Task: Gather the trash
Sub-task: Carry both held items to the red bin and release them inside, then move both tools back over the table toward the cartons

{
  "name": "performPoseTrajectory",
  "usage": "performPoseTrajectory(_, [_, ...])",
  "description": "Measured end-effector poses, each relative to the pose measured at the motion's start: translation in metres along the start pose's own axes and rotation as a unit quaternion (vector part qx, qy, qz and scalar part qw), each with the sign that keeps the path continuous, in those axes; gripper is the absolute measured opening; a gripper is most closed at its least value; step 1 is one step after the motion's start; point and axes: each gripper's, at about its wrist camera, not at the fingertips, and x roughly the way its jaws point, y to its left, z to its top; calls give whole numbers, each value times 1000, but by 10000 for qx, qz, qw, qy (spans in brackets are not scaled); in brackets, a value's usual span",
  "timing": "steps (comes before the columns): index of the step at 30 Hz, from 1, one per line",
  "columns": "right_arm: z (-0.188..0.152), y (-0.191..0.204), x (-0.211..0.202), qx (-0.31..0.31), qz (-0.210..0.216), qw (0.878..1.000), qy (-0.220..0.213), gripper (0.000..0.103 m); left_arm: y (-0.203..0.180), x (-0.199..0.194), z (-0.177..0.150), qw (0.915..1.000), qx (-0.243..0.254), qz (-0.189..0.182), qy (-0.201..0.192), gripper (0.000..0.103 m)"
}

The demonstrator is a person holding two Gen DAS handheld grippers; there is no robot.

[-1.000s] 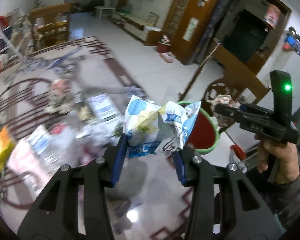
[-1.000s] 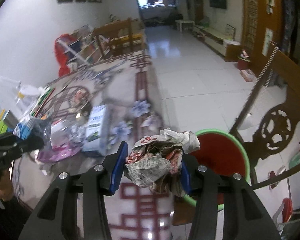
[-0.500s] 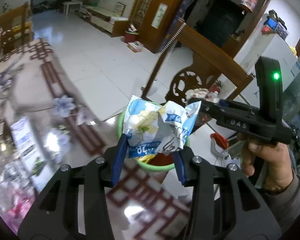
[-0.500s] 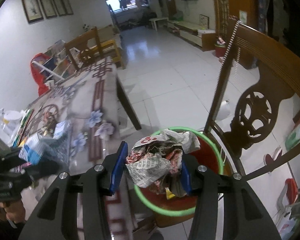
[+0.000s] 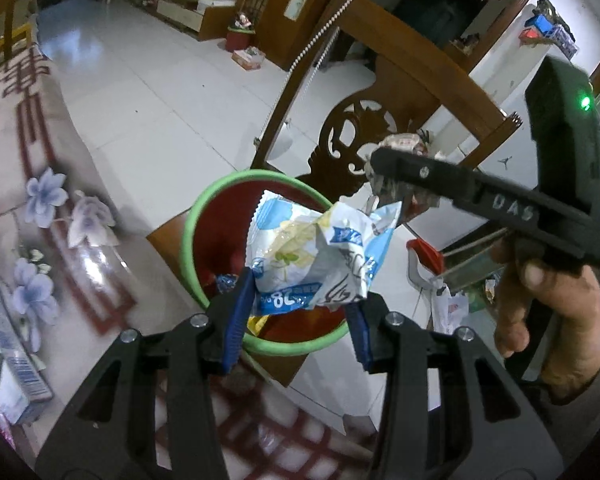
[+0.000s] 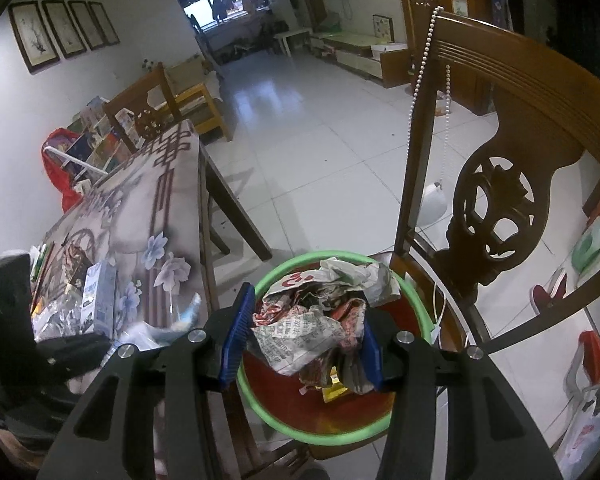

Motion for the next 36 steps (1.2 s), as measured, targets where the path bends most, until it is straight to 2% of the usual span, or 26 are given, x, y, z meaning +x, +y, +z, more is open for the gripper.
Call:
performPoseTrajectory(6, [1, 0, 2, 22, -49, 10000, -11, 50, -8, 15, 3, 9999, 53, -42, 133, 45])
performPoseTrajectory(7, [2, -1, 2, 29, -48, 10000, -9, 54, -9, 17, 3, 9999, 70, -44, 149, 47])
performPoseTrajectory(9, [2, -1, 3, 50, -62, 10000, -10, 60, -10, 16, 3, 9999, 96, -8, 124, 57])
performPoseTrajectory(12, [2, 0, 2, -17, -171, 9998, -59, 73, -11, 13, 1, 9999, 97, 75, 50, 82])
performPoseTrajectory(14, [3, 2, 0, -67, -241, 9996, -129, 91, -10, 11, -1, 9998, 76, 168, 25, 95])
performPoseTrajectory(17, [3, 2, -3, -57, -264, 9995, -189, 96, -10, 8, -6, 9996, 172, 240, -6, 96])
performPoseTrajectory(29, [5, 5, -2, -1, -286, 9994, -186, 96, -5, -25, -15, 9989, 145, 393, -212, 97])
performPoseTrajectory(36, [-3, 19, -7, -46, -164, 9997, -145, 96, 3, -49, -28, 9982, 47, 505, -325, 97])
